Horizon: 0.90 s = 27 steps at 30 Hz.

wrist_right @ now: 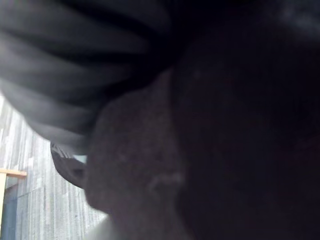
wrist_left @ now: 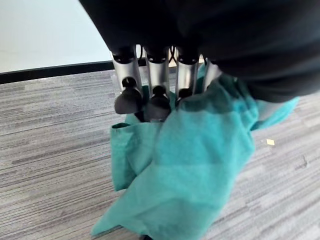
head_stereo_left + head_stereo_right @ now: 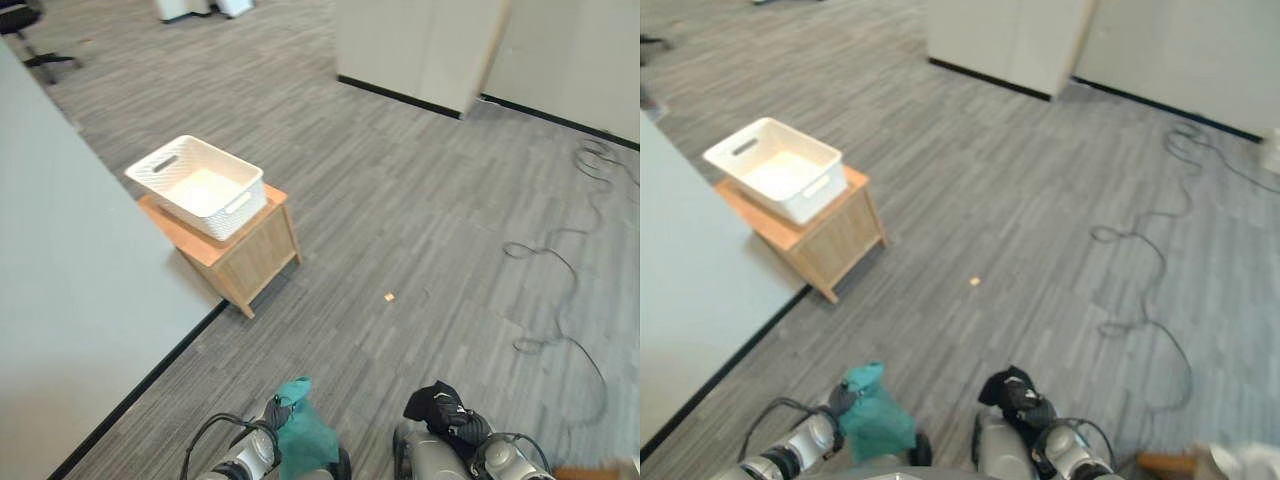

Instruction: Tidy up the quilt and then pick up the clothes from the bed and put them into the laundry hamper.

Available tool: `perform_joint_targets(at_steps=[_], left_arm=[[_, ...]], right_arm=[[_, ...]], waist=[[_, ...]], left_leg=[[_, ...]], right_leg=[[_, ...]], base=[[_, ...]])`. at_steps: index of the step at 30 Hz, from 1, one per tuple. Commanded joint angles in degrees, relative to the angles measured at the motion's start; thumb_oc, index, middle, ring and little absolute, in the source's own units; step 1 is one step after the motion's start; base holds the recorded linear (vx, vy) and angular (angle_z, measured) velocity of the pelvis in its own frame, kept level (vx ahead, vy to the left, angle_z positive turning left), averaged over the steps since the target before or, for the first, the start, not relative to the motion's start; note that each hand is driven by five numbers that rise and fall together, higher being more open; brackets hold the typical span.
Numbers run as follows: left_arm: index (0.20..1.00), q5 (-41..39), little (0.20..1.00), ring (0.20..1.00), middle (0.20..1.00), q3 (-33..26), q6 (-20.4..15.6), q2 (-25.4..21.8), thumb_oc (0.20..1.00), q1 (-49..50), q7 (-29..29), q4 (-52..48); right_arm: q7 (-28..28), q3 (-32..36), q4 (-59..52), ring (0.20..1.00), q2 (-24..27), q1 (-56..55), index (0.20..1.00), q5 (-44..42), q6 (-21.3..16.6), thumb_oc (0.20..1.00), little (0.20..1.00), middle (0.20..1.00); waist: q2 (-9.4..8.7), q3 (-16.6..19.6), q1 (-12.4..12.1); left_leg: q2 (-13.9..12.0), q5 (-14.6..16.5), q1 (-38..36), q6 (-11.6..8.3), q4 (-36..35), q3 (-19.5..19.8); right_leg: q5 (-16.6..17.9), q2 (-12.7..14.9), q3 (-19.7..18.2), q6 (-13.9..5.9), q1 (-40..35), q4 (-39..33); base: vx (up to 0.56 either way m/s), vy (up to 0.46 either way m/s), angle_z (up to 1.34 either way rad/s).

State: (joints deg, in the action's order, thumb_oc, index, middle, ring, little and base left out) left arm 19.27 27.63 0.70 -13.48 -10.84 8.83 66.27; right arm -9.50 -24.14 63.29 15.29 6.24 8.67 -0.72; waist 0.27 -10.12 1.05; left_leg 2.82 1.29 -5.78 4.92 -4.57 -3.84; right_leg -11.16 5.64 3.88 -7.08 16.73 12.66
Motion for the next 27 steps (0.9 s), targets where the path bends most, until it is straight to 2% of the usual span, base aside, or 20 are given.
perform_joint_targets(at_steps=[1,3,4,5,7,8,9,12,13,14,16,18,19,20,21,22,23,24,26,27], left_arm=[[0.200,2.62,0.200,0.200,0.200,1.21,-2.01,-0.02,0.200,-3.46,0.43,-1.71],[0.200,0.91,0.200,0.200,0.200,0.22,-2.30,0.62,0.200,-2.65,0.47,-1.52],[0.200,-0.42,0.200,0.200,0.200,-0.41,-2.34,1.09,0.200,-1.55,0.45,-1.25],[0.200,-0.42,0.200,0.200,0.200,-0.43,-2.33,1.07,0.200,-1.56,0.45,-1.25],[0.200,-1.90,0.200,0.200,0.200,-1.42,-1.90,1.13,0.200,-0.84,0.49,-0.41],[0.200,-2.10,0.200,0.200,0.200,-1.98,-1.43,0.50,0.200,0.49,0.81,0.32],[0.200,-1.83,0.200,0.200,0.200,-1.94,-1.21,0.43,0.200,0.86,0.92,0.52],[0.200,-0.99,0.200,0.200,0.200,-1.94,-1.08,0.83,0.200,2.02,0.52,1.67],[0.200,-0.38,0.200,0.200,0.200,-2.50,-1.28,1.07,0.200,3.03,-0.04,2.15],[0.200,-0.36,0.200,0.200,0.200,-2.48,-1.29,1.10,0.200,3.14,-0.04,2.14],[0.200,0.60,0.200,0.200,0.200,-2.64,-1.52,1.32,0.200,3.90,-0.85,2.24],[0.200,0.92,0.200,0.200,0.200,-2.67,-1.39,1.43,0.200,4.31,-1.82,1.63],[0.200,0.45,0.200,0.200,0.200,-3.09,-1.20,1.16,0.200,5.00,-2.26,1.25],[0.200,0.09,0.200,0.200,0.200,-3.30,-1.37,1.05,0.200,5.12,-2.16,1.13],[0.200,0.05,0.200,0.200,0.200,-3.39,-1.37,0.97,0.200,5.09,-2.14,1.12],[0.200,0.25,0.200,0.200,0.200,-3.28,-1.21,0.93,0.200,4.73,-2.15,1.04],[0.200,0.70,0.200,0.200,0.200,-3.22,-0.89,0.69,0.200,4.06,-2.15,0.86],[0.200,0.70,0.200,0.200,0.200,-3.23,-0.89,0.69,0.200,4.03,-2.16,0.86],[0.200,0.86,0.200,0.200,0.200,-2.79,-0.83,0.09,0.200,3.12,-1.62,0.45],[0.200,1.09,0.200,0.200,0.200,-2.21,-1.04,-0.06,0.200,2.63,-1.59,0.06]], right_arm=[[-0.14,1.01,0.19,0.200,1.27,2.37,0.200,0.41,0.02,0.200,0.200,0.200],[0.41,0.85,2.29,0.200,1.07,2.18,0.200,0.68,0.55,0.200,0.200,0.200],[0.63,0.66,3.43,0.200,1.42,2.02,0.200,0.79,0.79,0.200,0.200,0.200],[0.63,0.65,3.44,0.200,1.40,2.05,0.200,0.78,0.78,0.200,0.200,0.200],[1.04,1.45,3.58,0.200,1.88,1.52,0.200,-0.65,0.70,0.200,0.200,0.200],[0.77,1.49,2.74,0.200,2.63,1.60,0.200,-1.74,0.73,0.200,0.200,0.200],[0.78,1.37,2.54,0.200,2.75,2.08,0.200,-1.95,0.83,0.200,0.200,0.200],[0.98,1.00,2.24,0.200,2.80,2.51,0.200,-1.79,0.80,0.200,0.200,0.200],[1.11,1.23,2.06,0.200,2.80,2.22,0.200,-1.64,0.48,0.200,0.200,0.200],[1.11,1.20,2.05,0.200,2.83,2.12,0.200,-1.64,0.46,0.200,0.200,0.200],[1.00,1.74,2.19,0.200,2.64,1.92,0.200,-1.66,0.44,0.200,0.200,0.200],[0.82,2.43,2.42,0.200,2.23,1.82,0.200,-1.84,0.57,0.200,0.200,0.200],[1.29,2.41,2.67,0.200,1.91,1.52,0.200,-1.45,0.69,0.200,0.200,0.200],[1.31,2.74,4.28,0.200,0.95,0.43,0.200,-0.97,0.41,0.200,0.200,0.200],[1.28,2.68,4.33,0.200,0.86,0.52,0.200,-0.95,0.35,0.200,0.200,0.200],[1.47,2.92,4.77,0.200,0.45,0.33,0.200,-0.84,0.55,0.200,0.200,0.200],[1.95,2.93,5.11,0.200,-0.28,0.25,0.200,-0.33,0.74,0.200,0.200,0.200],[1.95,2.93,5.12,0.200,-0.27,0.28,0.200,-0.33,0.74,0.200,0.200,0.200],[1.99,3.10,4.65,0.200,-0.64,0.66,0.200,-0.51,0.79,0.200,0.200,0.200],[1.84,3.18,4.23,0.200,-0.62,0.53,0.200,-0.56,0.67,0.200,0.200,0.200]], waist=[[0.57,-2.12,0.85],[0.60,-1.28,0.77],[0.82,-0.67,0.63],[0.71,-0.54,0.70],[-0.17,-1.16,-0.15],[-2.46,-2.34,-2.03],[-2.66,-2.82,-2.80],[-2.76,-2.66,-4.17],[-1.82,-1.31,-4.65],[-2.16,-1.43,-4.78],[-0.97,-0.08,-4.91],[-0.80,0.75,-4.34],[-0.63,1.50,-4.56],[-1.38,2.00,-4.93],[-1.18,1.95,-4.90],[-1.29,1.83,-4.62],[-0.73,0.78,-3.43],[-0.83,0.82,-3.43],[0.96,0.14,-2.46],[1.16,-0.19,-1.86]], left_leg=[[-4.36,3.85,-3.78,-7.55,-0.43,-0.07],[-6.13,4.43,-8.47,-8.37,-0.43,2.24],[-8.23,1.33,-7.22,-9.30,9.61,3.50],[-8.13,1.21,-6.95,-9.32,9.67,3.58],[-9.99,-7.32,2.37,-9.19,29.60,4.26],[-9.73,-8.89,9.30,-7.30,40.35,2.38],[-9.34,-6.83,12.21,-7.37,41.88,0.49],[-7.19,-4.59,16.24,-7.66,38.85,-2.91],[-6.27,-3.79,17.00,-6.97,27.10,-7.97],[-5.76,-4.01,16.13,-6.85,26.14,-8.32],[-5.06,-4.65,15.76,-7.14,13.80,-16.22],[-4.97,-5.01,13.86,-7.90,7.96,-23.29],[-4.02,-4.21,11.98,-6.57,5.98,-23.12],[-1.58,-1.86,10.17,-3.12,6.00,-20.65],[-2.28,-2.94,10.77,-2.79,6.16,-21.46],[-1.87,-1.97,9.31,-2.12,5.43,-21.30],[-2.81,-1.06,5.42,-1.61,4.14,-20.24],[-2.68,-1.12,5.48,-1.57,4.07,-20.27],[-4.07,-1.75,1.66,-1.74,0.66,-18.05],[-3.93,-1.43,0.11,-1.92,-0.22,-16.37]], right_leg=[[12.91,2.33,-3.56,-4.17,-6.45,-15.79],[14.04,1.71,-5.27,-4.91,-5.49,-12.72],[13.40,0.55,-5.78,-3.00,-7.82,-10.59],[13.55,0.66,-5.76,-2.98,-7.65,-10.67],[12.14,0.70,-3.75,0.52,-11.15,-10.01],[10.76,0.74,-2.21,3.15,-15.82,-11.37],[9.69,0.35,-1.47,3.40,-18.55,-12.55],[8.11,0.48,-0.88,3.29,-22.85,-14.46],[6.50,-0.36,0.14,2.53,-25.49,-15.84],[6.39,0.13,0.04,2.36,-25.92,-16.04],[4.00,-1.04,1.59,1.81,-28.62,-16.18],[0.64,-1.66,3.17,1.06,-31.77,-14.97],[0.03,-1.97,3.41,0.65,-31.62,-12.34],[2.87,-2.40,4.96,-2.10,-29.63,-0.29],[3.34,-2.86,5.19,-1.72,-28.87,0.07],[6.60,-2.52,5.58,-5.02,-25.98,7.14],[13.82,-1.42,5.31,-7.92,-19.12,20.35],[13.65,-1.28,5.27,-7.92,-18.87,20.70],[13.80,0.19,5.32,-7.90,-12.74,27.21],[12.20,1.17,4.96,-6.56,-11.44,26.21]], base=[[0.81,-0.453,1.25],[0.62,-0.394,1.07],[0.36,-0.301,0.76],[0.51,-0.487,0.91],[0.41,-0.538,1.29],[0.57,-0.638,1.08],[0.44,-0.460,0.48],[0.46,-0.171,-0.08],[0.56,-0.118,-0.03],[0.56,-0.078,-0.02],[0.52,-0.017,0.09],[0.66,0.025,0.17],[0.75,0.021,0.16],[0.48,-0.024,0.19],[0.43,-0.011,0.46],[0.37,-0.075,0.72],[0.43,-0.049,0.67],[0.41,-0.084,0.51],[0.36,-0.037,0.58],[0.50,-0.097,0.88]])
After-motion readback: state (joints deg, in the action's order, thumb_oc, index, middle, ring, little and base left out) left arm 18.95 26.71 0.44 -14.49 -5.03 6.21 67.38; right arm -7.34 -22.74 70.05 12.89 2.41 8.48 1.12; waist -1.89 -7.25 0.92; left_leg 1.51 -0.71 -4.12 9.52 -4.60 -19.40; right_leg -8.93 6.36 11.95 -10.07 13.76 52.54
